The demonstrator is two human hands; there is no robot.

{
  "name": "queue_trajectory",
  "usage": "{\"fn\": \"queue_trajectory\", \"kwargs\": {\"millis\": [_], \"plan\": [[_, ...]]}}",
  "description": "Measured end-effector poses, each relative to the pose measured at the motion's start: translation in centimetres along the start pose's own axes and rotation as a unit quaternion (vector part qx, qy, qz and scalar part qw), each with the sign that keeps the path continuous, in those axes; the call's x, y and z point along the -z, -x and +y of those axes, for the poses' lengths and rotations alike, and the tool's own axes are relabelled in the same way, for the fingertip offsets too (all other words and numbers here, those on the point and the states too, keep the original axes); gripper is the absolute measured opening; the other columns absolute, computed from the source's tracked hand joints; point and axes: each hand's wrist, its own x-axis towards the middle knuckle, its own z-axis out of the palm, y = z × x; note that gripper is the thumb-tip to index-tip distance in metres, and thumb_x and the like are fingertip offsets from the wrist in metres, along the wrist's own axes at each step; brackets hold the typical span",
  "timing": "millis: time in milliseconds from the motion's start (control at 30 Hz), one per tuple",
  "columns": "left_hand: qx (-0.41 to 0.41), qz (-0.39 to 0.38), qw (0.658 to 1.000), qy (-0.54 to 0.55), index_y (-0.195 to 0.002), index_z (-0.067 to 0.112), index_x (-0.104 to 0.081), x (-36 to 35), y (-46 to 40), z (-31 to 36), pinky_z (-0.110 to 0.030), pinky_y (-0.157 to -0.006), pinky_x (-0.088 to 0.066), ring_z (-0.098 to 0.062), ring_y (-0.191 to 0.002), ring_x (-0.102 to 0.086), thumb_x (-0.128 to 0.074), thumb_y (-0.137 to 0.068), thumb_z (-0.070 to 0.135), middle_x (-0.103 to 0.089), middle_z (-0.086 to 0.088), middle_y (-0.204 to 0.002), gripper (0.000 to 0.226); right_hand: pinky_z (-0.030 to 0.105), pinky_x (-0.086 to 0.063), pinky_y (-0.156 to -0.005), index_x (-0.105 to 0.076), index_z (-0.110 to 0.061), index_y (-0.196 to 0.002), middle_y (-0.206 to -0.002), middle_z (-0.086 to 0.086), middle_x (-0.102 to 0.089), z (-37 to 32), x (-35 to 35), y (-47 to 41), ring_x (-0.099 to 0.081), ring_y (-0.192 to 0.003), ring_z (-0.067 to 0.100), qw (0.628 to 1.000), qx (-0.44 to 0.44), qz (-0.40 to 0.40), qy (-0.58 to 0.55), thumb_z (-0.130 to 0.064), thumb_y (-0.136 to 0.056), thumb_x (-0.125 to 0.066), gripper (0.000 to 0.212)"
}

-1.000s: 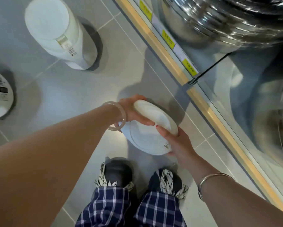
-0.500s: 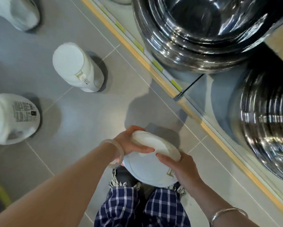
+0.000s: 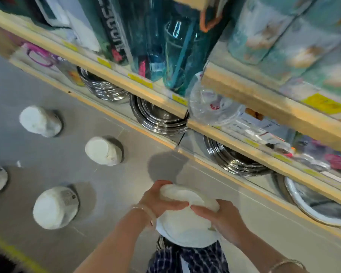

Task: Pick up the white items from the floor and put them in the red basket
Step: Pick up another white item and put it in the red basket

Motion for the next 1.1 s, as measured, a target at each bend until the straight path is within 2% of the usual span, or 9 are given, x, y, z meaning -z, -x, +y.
{"fn": "queue_trajectory", "kwargs": {"millis": [133, 267, 367, 433, 500, 667, 833, 967, 1100], "plan": [[-0.028, -0.01, 0.999, -0.022, -0.117, 0.022, -0.05, -1.7, 5.8, 3.4, -0.026, -0.085, -0.043, -0.018, -0.103, -0.053, -0.084, -0.064, 0.016, -0.057, 0.001, -0.109, 0.063, 0.02, -0.045, -0.055, -0.071, -0.015, -0.078, -0.067, -0.004, -0.069, -1.2, 2.3, 7.0, -0.066, -0.065, 0.012, 0.999, 0.009, 0.03, -0.027, -0.053, -0.064, -0.079, 0.041], [-0.046, -0.044, 0.996, -0.064, -0.122, 0.011, -0.052, -4.9, 11.5, 6.3, -0.028, -0.088, -0.043, -0.018, -0.102, -0.053, -0.081, -0.068, 0.009, -0.059, -0.002, -0.106, 0.061, 0.017, -0.041, -0.045, -0.063, -0.016, -0.057, -0.043, -0.01, -0.057, -0.6, 4.7, 14.2, -0.055, -0.042, 0.0, 0.995, -0.004, 0.059, -0.084, -0.046, -0.067, -0.08, 0.037], [-0.071, -0.074, 0.988, -0.115, -0.104, 0.015, -0.053, -8.6, 15.6, 8.5, -0.009, -0.065, -0.048, -0.015, -0.088, -0.053, -0.079, -0.072, 0.01, -0.056, 0.004, -0.091, 0.042, 0.035, -0.057, -0.078, -0.077, -0.012, -0.077, -0.075, 0.002, -0.076, 1.8, 6.2, 18.8, -0.072, -0.075, 0.014, 0.984, 0.006, 0.093, -0.152, -0.07, -0.039, -0.08, 0.069], [-0.079, -0.099, 0.983, -0.136, -0.105, 0.017, -0.052, -11.5, 18.1, 9.6, -0.018, -0.067, -0.05, -0.017, -0.086, -0.055, -0.083, -0.068, 0.014, -0.058, 0.0, -0.096, 0.048, 0.04, -0.055, -0.086, -0.076, -0.012, -0.092, -0.091, 0.005, -0.076, 3.9, 7.3, 21.6, -0.071, -0.087, 0.02, 0.972, 0.015, 0.128, -0.196, -0.078, -0.027, -0.077, 0.092], [-0.079, -0.123, 0.975, -0.166, -0.116, 0.017, -0.05, -14.6, 20.0, 10.1, -0.033, -0.075, -0.052, -0.022, -0.096, -0.058, -0.088, -0.059, 0.02, -0.059, -0.005, -0.11, 0.068, 0.035, -0.055, -0.084, -0.073, -0.013, -0.101, -0.099, 0.002, -0.074, 5.7, 8.6, 24.8, -0.069, -0.092, 0.018, 0.964, 0.014, 0.147, -0.22, -0.074, -0.041, -0.077, 0.085], [-0.086, -0.162, 0.953, -0.241, -0.12, 0.025, -0.049, -24.2, 24.4, 11.4, -0.033, -0.065, -0.052, -0.025, -0.096, -0.06, -0.089, -0.044, 0.032, -0.059, -0.004, -0.114, 0.086, 0.009, -0.045, -0.051, -0.063, -0.022, -0.082, -0.088, -0.001, -0.066, 11.7, 12.9, 31.8, -0.059, -0.068, 0.001, 0.933, 0.001, 0.211, -0.29, -0.042, -0.078, -0.073, 0.022], [-0.106, -0.229, 0.919, -0.304, -0.121, 0.023, -0.051, -37.3, 28.5, 11.1, -0.032, -0.071, -0.051, -0.022, -0.096, -0.061, -0.09, -0.055, 0.033, -0.059, -0.004, -0.113, 0.077, 0.012, -0.045, -0.053, -0.066, -0.02, -0.082, -0.082, -0.003, -0.069, 21.0, 17.8, 38.5, -0.06, -0.067, 0.002, 0.892, -0.012, 0.29, -0.347, -0.054, -0.068, -0.076, 0.038], [-0.085, -0.269, 0.889, -0.36, -0.115, 0.035, -0.048, -48.6, 32.7, 9.2, -0.05, -0.082, -0.054, -0.031, -0.102, -0.057, -0.082, -0.065, 0.034, -0.054, -0.003, -0.115, 0.061, 0.034, -0.054, -0.075, -0.073, -0.01, -0.093, -0.093, 0.007, -0.075, 30.0, 22.2, 44.2, -0.07, -0.084, 0.02, 0.849, -0.018, 0.368, -0.379, -0.075, -0.035, -0.067, 0.087], [-0.108, -0.294, 0.854, -0.415, -0.112, 0.038, -0.046, -59.9, 36.8, 7.0, -0.049, -0.073, -0.055, -0.031, -0.096, -0.058, -0.081, -0.066, 0.037, -0.054, -0.003, -0.117, 0.058, 0.022, -0.046, -0.055, -0.069, -0.01, -0.085, -0.076, 0.0, -0.068, 38.0, 25.8, 50.2, -0.062, -0.067, 0.012, 0.809, -0.058, 0.421, -0.406, -0.063, -0.061, -0.075, 0.058]]}}
